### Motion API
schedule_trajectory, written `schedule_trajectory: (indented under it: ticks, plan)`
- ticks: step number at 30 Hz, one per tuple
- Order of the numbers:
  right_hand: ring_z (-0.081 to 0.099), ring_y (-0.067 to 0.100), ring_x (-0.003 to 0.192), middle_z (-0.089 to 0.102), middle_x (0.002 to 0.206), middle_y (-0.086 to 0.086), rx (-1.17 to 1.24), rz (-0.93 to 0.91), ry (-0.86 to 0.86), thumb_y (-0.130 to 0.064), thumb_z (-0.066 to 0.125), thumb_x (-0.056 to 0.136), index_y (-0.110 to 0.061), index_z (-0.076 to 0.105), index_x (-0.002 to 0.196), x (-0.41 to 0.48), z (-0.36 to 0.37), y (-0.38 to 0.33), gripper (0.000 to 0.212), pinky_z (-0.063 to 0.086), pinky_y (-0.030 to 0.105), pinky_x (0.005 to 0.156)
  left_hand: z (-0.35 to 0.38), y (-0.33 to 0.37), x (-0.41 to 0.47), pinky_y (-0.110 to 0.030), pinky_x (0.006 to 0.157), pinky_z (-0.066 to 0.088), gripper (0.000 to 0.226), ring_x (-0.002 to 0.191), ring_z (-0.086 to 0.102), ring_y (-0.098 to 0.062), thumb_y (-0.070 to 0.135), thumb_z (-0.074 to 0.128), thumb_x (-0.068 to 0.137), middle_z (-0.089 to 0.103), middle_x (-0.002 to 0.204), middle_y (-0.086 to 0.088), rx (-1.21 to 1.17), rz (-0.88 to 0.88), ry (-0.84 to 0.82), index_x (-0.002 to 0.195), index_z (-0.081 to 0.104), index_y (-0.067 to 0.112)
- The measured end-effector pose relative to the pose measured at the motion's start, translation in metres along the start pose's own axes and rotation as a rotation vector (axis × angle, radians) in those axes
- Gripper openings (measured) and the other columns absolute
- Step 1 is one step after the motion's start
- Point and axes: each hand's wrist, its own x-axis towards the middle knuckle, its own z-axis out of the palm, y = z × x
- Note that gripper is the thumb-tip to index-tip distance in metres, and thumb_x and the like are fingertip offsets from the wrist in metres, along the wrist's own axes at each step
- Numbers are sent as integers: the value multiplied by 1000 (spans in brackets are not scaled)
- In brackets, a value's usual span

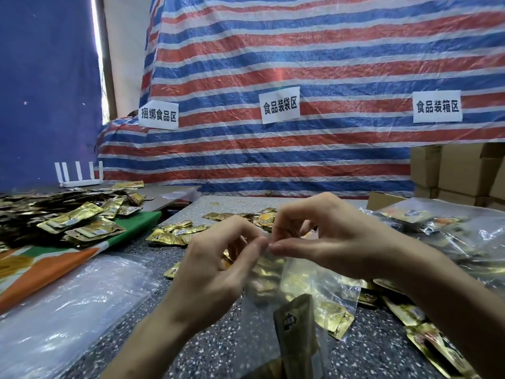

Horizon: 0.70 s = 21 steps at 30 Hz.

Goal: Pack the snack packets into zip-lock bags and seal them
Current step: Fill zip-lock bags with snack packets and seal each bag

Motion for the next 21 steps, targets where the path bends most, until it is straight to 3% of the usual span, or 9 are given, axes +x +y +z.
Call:
schedule_trajectory:
  ticks: [2,5,9,14,18,21]
  plan:
    - [64,3,76,71,81,-10,28,-1,-12,-30,74,88,-23,73,88,-1,0,1,7,52,26,72,-1,-1,1,-30,61,50,10,71,62,-17,25,60,92,65,76,9,13,-10,-54,84,66,24]
    - [64,4,75,71,81,-10,47,-4,-42,-27,74,89,-22,72,88,-3,1,2,6,51,25,71,-1,-1,1,-23,60,48,13,70,61,-12,25,57,94,64,75,11,-28,-36,-132,84,66,24]
    - [63,-3,79,69,82,-19,13,12,-50,-22,73,89,-28,71,90,-4,2,2,6,47,12,73,3,-1,-2,-30,55,47,12,62,59,-12,16,60,90,63,68,10,-5,9,-20,80,68,17]
    - [62,2,80,69,85,-12,-73,87,-5,-30,68,93,-30,70,88,-1,3,2,5,55,33,79,6,0,-6,-10,58,43,17,64,64,-8,12,63,88,66,66,11,38,16,103,74,67,21]
    - [63,14,82,68,85,-8,-100,168,-16,-42,64,92,-32,67,84,-5,2,3,14,55,49,83,9,-3,-6,-7,60,45,16,69,69,-7,12,62,88,71,70,7,-25,-34,159,76,72,16]
    - [62,13,83,68,86,-6,-105,190,-7,-42,62,93,-31,68,89,-11,0,7,13,54,49,84,12,-4,-4,-7,60,45,16,69,69,-5,13,63,88,72,70,8,-31,-40,172,76,74,14]
